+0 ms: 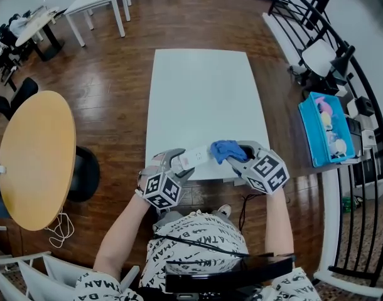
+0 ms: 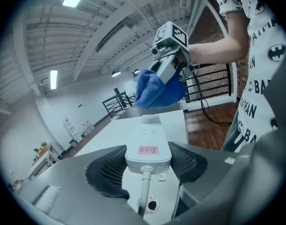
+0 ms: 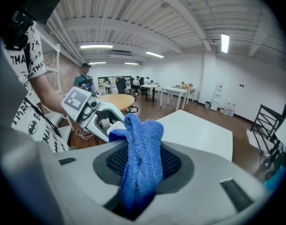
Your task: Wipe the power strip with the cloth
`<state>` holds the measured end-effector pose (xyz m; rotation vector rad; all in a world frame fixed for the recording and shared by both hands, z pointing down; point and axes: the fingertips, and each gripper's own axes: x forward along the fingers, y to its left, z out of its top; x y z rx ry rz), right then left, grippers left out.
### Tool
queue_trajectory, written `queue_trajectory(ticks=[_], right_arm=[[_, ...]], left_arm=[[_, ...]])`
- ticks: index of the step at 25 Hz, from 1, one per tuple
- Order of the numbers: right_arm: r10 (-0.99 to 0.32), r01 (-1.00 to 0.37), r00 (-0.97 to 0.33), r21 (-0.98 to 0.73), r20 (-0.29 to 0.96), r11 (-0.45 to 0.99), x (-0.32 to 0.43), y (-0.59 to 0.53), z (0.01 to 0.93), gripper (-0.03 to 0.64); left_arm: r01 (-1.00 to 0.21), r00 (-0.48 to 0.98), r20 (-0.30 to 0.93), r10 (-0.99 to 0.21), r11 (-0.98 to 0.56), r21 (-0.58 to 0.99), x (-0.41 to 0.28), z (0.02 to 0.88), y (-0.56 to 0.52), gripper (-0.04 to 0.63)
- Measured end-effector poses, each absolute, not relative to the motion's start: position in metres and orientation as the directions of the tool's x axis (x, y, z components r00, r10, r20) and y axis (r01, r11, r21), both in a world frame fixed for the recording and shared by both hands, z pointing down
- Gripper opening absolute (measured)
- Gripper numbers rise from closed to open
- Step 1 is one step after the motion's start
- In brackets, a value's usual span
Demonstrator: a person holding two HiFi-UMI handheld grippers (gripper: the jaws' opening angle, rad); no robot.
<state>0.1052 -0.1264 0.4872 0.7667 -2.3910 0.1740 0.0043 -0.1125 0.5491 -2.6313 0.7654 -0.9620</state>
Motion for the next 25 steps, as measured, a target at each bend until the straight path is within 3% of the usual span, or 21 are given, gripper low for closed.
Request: queue_trajectory(ticks=[9,25], right_arm=[[-0.569,-0.722,-0.588,-0.055,0.575,0.69,0.148,-0.116,0.517,0.135],[-0.62,-0.826,-0.531,-0.188,0.578,0.532,0.144,-0.112,0.557,0.137]], left_arm=[[-0.429,0.61,0.631,-0.48,-0.869,-0.246,-0.023,0.613,-0.143,0.282],[-0.259,0.677,0.683,-0.273,-0.958,-0.126,0.006,0.652,-0.171,0.281]])
